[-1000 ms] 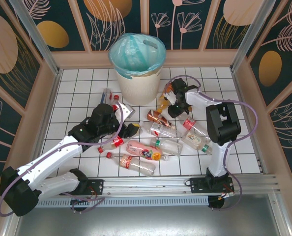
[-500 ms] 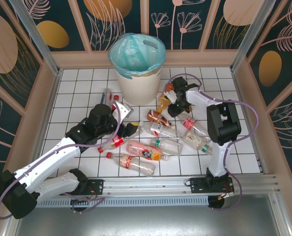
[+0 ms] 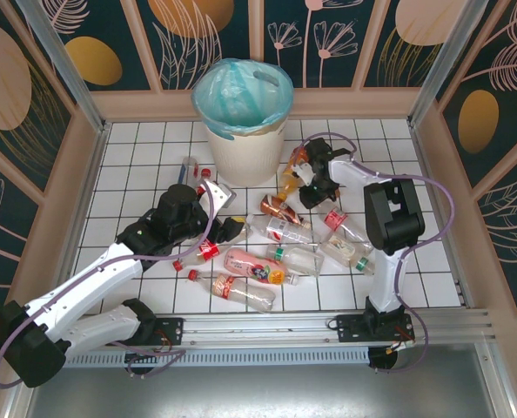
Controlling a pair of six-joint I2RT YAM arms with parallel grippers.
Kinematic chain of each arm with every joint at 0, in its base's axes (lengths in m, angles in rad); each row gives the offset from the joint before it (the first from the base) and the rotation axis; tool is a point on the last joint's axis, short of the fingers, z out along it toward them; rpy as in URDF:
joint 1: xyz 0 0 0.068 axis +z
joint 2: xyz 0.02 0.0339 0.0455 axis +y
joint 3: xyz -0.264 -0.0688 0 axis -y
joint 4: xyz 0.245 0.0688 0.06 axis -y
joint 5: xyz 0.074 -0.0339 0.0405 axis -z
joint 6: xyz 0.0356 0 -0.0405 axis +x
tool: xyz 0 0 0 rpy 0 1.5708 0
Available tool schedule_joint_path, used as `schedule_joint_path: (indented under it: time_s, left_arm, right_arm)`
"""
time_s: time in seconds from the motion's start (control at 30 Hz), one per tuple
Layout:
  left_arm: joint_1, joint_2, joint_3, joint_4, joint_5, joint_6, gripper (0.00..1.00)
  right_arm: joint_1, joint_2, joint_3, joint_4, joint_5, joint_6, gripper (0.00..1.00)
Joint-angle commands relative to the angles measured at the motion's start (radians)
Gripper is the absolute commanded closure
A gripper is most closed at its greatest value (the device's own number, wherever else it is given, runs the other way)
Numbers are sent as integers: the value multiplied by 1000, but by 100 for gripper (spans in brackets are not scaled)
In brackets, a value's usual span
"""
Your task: Put the plastic bottles in the bin
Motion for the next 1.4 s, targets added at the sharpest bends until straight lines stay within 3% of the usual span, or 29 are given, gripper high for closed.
schedule_joint_path:
  time_s: [0.0,0.2,0.43,0.67,0.83,1.0,1.17,1.37]
  left_arm:
    - [-5,-16,3,16,-2,17,28]
    - [-5,-39,37,41,2,14,28]
    - [-5,-64,98,107,-9,-3,28]
    - [-4,-68,221,152,-93,-84,30]
    - [-4,5,371,152,-294,-199,30]
    - [-4,130,567,99,-433,-268,33]
    - [-3,236,695,78,-484,-276,34]
    - [-3,273,713,73,-522,-283,33]
  right_arm:
    - [-7,-50,31,-22,15,9,71]
    - [-7,-184,5,7,63,34,76]
    - [-7,-370,-7,57,244,66,84]
    - [29,-524,197,37,354,120,89]
    - [71,-554,421,159,186,171,89]
    - [144,-470,614,344,30,197,90]
    - [169,-296,780,560,-113,228,91]
    - [165,12,1058,701,-250,285,89]
